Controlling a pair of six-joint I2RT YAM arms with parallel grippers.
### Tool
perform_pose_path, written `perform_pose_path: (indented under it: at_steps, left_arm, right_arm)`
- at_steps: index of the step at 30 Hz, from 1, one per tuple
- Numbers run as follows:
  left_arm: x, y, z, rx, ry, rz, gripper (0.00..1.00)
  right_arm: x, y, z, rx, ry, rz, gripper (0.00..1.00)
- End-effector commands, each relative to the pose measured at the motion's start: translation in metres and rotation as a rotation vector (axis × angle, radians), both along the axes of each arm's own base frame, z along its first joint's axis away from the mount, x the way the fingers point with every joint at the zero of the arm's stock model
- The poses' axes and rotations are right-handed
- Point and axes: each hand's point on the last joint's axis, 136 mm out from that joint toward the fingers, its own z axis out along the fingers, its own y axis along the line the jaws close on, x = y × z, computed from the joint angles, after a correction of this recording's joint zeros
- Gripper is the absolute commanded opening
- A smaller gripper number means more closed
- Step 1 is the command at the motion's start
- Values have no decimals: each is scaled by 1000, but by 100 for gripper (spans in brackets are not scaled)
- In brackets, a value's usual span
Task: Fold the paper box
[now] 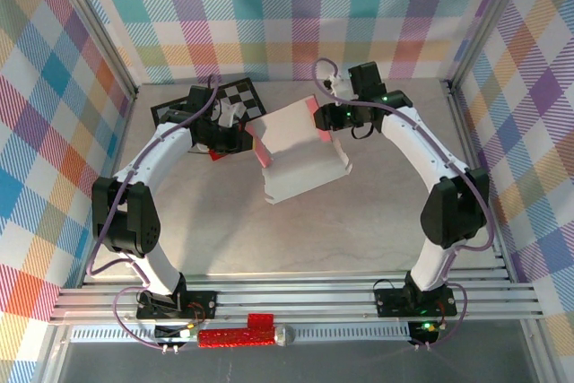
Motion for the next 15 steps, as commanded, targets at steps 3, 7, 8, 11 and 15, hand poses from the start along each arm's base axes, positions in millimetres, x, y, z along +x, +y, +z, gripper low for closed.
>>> perform_pose_path:
  at_steps: [3,7,8,11,15]
  left_arm:
    - [2,-11,13,-28,-22,-23,0]
    - [2,-13,12,-25,-21,-26,0]
    - [2,-13,13,-23,-23,-25,0]
    - [1,-13,12,-18,-22,-25,0]
    - [2,-13,10,0,-14,-18,0]
  right_arm:
    - [4,10,-7,-64,-1,-9,34]
    - [12,7,-14,-157,-24,-68,34]
    - [14,6,-15,-181,-31,-85,33]
    - [19,0,-17,-245,-52,-131,30]
    - [22,-8,-19,-355,-83,-206,17]
